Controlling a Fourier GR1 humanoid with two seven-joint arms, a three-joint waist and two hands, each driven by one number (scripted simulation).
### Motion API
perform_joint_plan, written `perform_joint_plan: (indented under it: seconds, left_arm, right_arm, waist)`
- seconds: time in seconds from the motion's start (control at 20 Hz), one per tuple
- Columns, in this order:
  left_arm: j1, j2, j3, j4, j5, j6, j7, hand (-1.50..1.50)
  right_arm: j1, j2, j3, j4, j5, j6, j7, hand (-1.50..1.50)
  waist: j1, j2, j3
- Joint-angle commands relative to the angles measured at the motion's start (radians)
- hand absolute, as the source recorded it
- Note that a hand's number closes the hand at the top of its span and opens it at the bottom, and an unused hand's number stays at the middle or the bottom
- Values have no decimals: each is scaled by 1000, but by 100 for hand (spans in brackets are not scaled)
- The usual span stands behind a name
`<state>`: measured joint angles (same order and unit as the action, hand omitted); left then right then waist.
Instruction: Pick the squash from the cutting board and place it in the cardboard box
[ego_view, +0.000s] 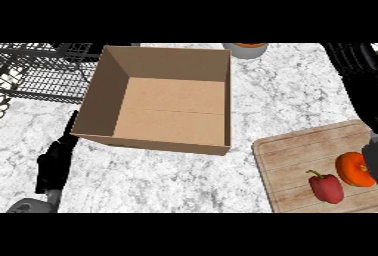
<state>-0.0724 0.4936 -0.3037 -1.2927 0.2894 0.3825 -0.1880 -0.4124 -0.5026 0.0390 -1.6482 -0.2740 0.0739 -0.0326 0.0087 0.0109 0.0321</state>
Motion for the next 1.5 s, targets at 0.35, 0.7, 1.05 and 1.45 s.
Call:
perform_joint_plan:
  seconds: [0.35,0.7,1.05,1.45]
  left_arm:
    - [-20,34,-22,-98,-48,22,133,0]
    - [62,67,-29,-265,-99,30,241,0]
    - [39,54,-16,-170,-89,-5,174,0]
    - [10,37,-2,-176,-80,-15,209,0]
  right_arm:
    - [143,-215,-123,145,171,115,-152,150]
    - [192,-86,-274,552,-23,304,-496,-150]
    - [209,-376,-180,521,287,326,-566,-150]
    - [229,-570,14,447,547,450,-533,-150]
  waist:
    - [-30,-2,-31]
    - [4,-10,-30]
    - [10,-7,-32]
    - [5,-8,-33]
